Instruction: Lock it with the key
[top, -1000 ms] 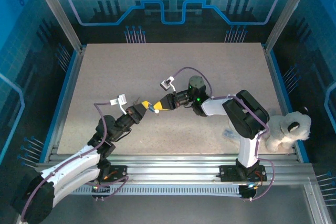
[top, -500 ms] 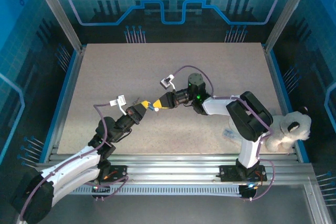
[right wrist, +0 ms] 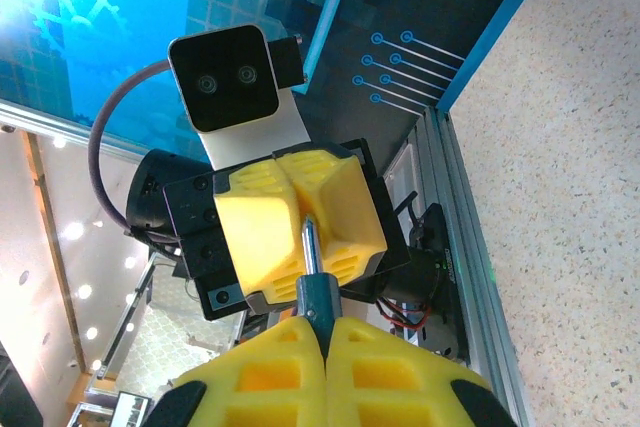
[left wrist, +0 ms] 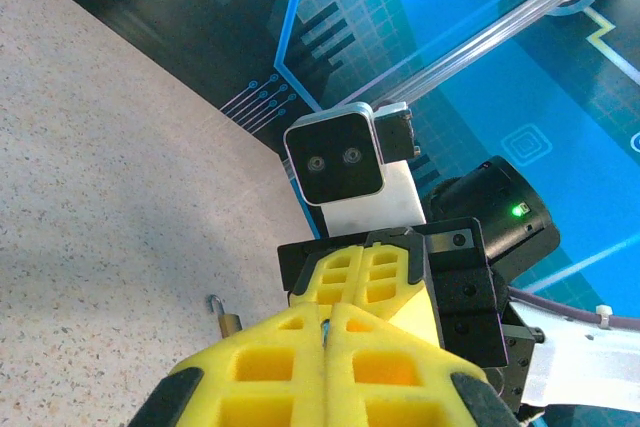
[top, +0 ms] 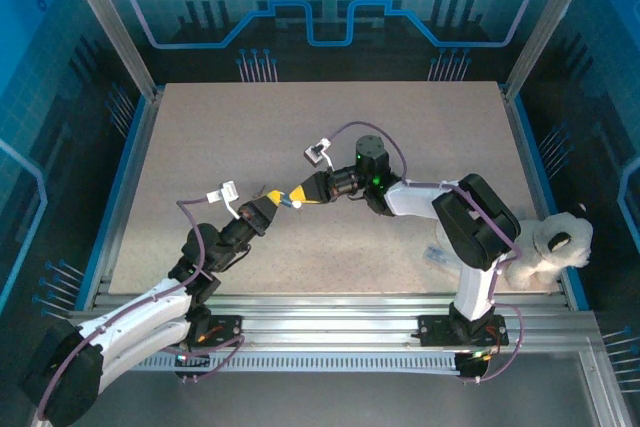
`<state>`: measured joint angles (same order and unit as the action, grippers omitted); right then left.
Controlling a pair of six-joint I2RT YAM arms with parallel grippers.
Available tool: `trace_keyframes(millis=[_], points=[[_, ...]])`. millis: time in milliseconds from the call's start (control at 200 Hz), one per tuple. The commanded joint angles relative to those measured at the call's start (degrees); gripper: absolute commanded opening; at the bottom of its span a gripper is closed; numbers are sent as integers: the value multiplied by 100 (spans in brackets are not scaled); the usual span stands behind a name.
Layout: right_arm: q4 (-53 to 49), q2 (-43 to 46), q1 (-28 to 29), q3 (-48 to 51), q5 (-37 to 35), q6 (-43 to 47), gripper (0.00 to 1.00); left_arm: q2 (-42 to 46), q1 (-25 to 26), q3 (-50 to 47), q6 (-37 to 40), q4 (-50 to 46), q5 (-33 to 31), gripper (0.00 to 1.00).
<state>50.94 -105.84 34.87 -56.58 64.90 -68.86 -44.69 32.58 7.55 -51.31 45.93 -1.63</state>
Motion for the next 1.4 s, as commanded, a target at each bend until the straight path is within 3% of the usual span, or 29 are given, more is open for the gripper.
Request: trace_keyframes(millis=[0, 1006, 1396], points=[[143, 266, 156, -488, -932, 183, 0, -169, 359, -158, 82, -424, 1077, 0], [-327, 411, 233, -470, -990, 602, 0, -264, 415, -131, 50, -296, 981, 0], [-415, 533, 58, -249, -1070, 738, 22, 41, 408, -132, 93, -571, 722, 0]])
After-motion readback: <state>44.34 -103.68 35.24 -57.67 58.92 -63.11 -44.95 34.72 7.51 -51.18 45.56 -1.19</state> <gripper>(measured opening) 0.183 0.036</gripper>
